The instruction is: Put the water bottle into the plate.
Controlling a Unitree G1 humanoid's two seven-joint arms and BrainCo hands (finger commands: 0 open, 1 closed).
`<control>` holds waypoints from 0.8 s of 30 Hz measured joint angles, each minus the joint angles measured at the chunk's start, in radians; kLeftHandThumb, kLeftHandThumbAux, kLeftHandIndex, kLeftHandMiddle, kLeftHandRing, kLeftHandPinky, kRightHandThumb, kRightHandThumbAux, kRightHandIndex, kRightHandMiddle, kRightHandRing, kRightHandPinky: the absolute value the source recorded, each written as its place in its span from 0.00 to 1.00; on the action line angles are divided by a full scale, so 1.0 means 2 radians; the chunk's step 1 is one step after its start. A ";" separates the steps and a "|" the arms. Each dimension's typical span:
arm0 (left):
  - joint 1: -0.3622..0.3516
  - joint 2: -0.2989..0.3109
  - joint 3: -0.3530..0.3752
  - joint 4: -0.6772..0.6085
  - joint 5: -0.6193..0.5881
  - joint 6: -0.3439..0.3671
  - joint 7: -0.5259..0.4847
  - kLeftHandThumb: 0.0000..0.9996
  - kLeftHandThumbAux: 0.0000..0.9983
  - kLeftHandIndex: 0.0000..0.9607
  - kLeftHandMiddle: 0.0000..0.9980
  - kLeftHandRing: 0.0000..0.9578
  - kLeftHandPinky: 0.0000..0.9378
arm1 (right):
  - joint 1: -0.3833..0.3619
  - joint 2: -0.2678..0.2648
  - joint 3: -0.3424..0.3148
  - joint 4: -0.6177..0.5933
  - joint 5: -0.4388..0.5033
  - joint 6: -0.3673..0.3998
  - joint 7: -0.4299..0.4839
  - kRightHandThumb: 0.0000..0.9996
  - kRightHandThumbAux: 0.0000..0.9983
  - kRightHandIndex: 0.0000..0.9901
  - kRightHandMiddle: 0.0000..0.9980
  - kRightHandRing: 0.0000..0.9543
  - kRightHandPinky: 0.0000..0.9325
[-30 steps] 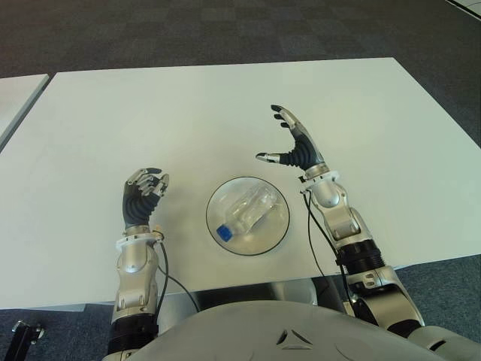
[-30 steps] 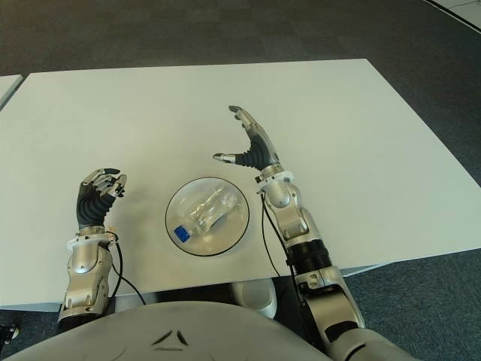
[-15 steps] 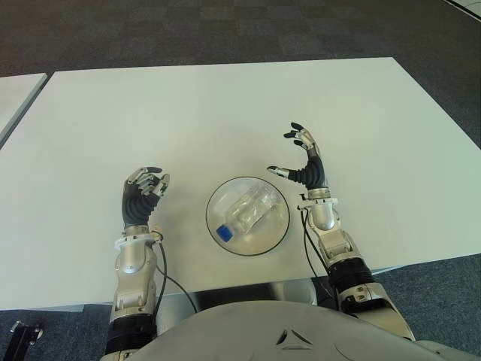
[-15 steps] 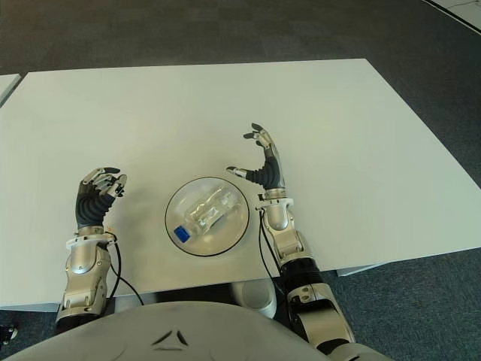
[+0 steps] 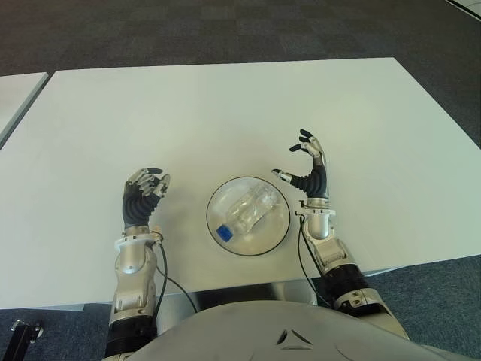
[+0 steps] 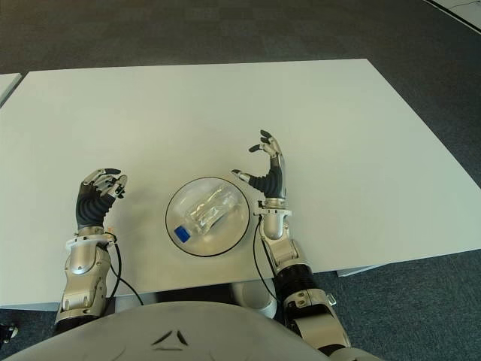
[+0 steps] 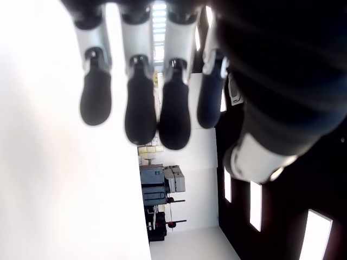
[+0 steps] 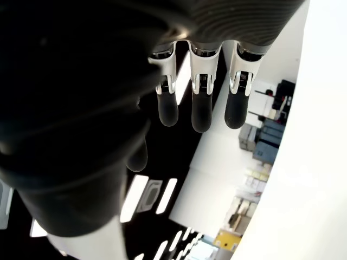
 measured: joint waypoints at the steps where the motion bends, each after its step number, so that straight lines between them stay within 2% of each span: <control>1: 0.001 0.000 0.000 -0.001 0.000 0.001 0.000 0.71 0.71 0.45 0.67 0.68 0.69 | 0.001 0.002 -0.001 0.004 0.001 -0.001 -0.004 0.66 0.75 0.43 0.51 0.53 0.56; 7: 0.006 -0.002 -0.002 -0.015 -0.003 0.011 -0.002 0.71 0.71 0.45 0.67 0.68 0.67 | 0.005 0.017 -0.010 0.030 0.001 -0.026 -0.040 0.70 0.74 0.43 0.54 0.56 0.58; 14: 0.016 -0.002 -0.003 -0.023 -0.004 0.021 -0.002 0.71 0.71 0.45 0.66 0.67 0.67 | 0.004 0.020 -0.014 0.051 -0.002 -0.060 -0.070 0.70 0.73 0.43 0.57 0.59 0.61; 24: 0.019 -0.002 -0.010 -0.024 -0.002 0.021 -0.002 0.71 0.71 0.45 0.65 0.66 0.65 | 0.002 0.017 -0.013 0.057 0.004 -0.093 -0.060 0.70 0.73 0.44 0.64 0.67 0.71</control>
